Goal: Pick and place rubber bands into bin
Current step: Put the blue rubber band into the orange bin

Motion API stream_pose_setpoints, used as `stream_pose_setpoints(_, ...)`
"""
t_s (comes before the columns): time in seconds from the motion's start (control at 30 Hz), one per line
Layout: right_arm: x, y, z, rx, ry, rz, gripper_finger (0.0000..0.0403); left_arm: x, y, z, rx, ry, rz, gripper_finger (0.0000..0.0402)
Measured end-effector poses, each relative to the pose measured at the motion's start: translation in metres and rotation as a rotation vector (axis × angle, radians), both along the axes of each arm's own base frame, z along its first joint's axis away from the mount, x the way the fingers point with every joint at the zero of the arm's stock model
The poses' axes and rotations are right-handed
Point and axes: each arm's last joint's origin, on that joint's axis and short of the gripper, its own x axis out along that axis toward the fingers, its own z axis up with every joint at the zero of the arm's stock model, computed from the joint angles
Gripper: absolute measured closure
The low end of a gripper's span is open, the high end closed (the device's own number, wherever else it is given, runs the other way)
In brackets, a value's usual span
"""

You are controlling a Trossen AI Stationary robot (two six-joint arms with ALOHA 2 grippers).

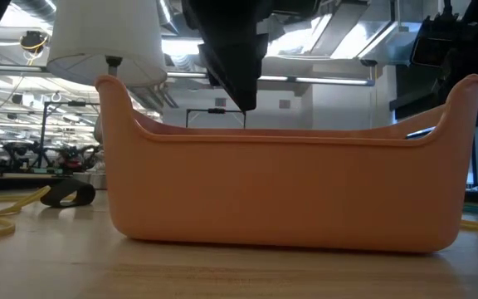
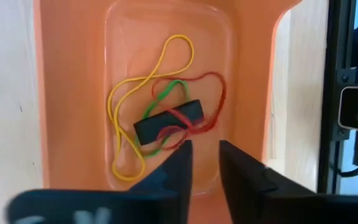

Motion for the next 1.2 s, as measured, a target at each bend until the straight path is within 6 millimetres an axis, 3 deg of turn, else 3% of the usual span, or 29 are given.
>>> stream_pose_setpoints(0.2,0.0,0.0,0.0,0.0,0.0,0.0,0.0371,0.0,0.0,0.0,0.008,0.0,0.025,0.0254)
stream_pose_setpoints(0.33,0.0,0.0,0.0,0.0,0.0,0.0,0.0371,0.001,0.002,0.0,0.001,0.004,0.05,0.0246)
stream_pose_setpoints(0.5,0.0,0.0,0.0,0.0,-0.001,0.001,0.0371,-0.003,0.004,0.014,0.018,-0.042,0.032,0.029)
stream_pose_setpoints(0.73,0.001,0.0,0.001,0.016,-0.009,-0.01,0.0371,-0.022,0.012,0.05,0.114,-0.113,-0.039,0.039)
stream_pose_setpoints(1.0,0.001,0.001,0.002,0.041,-0.018,-0.028,0.0371,-0.057,0.032,0.077,0.306,-0.105,-0.122,0.04)
stream_pose_setpoints(1.2,0.005,0.002,0.007,0.075,-0.076,-0.044,0.0372,-0.092,0.061,0.07,0.296,-0.077,-0.095,0.04)
